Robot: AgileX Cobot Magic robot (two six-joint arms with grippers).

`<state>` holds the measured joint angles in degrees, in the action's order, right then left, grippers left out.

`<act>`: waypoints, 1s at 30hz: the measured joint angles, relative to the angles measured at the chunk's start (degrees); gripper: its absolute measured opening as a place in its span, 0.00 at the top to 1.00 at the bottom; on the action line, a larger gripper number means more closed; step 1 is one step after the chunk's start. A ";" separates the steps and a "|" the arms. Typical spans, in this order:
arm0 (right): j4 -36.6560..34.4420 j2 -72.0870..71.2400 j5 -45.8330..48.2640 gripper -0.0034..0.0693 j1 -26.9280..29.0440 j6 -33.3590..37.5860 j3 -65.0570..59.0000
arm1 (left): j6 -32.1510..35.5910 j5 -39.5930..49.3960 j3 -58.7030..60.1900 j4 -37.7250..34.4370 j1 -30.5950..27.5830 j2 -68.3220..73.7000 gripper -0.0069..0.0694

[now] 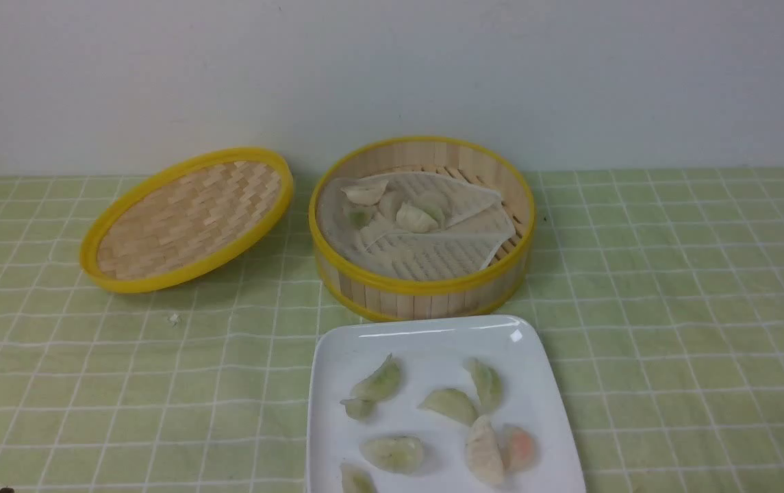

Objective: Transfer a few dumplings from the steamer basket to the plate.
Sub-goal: Use the left arm to grab a dumpling from the steamer

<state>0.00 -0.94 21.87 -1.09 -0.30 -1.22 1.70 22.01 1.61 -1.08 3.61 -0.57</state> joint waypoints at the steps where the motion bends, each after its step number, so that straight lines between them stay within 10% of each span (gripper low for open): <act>1: 0.00 0.00 0.00 0.97 0.00 0.00 0.00 | 0.00 0.00 0.00 0.00 0.00 0.00 0.92; 30: -0.50 0.00 -1.69 0.97 0.00 0.00 -0.29 | 0.00 0.00 0.00 0.00 0.00 0.00 0.92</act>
<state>-0.50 -0.94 20.18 -1.09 -0.30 -1.51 1.70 22.01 1.61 -1.08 3.61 -0.57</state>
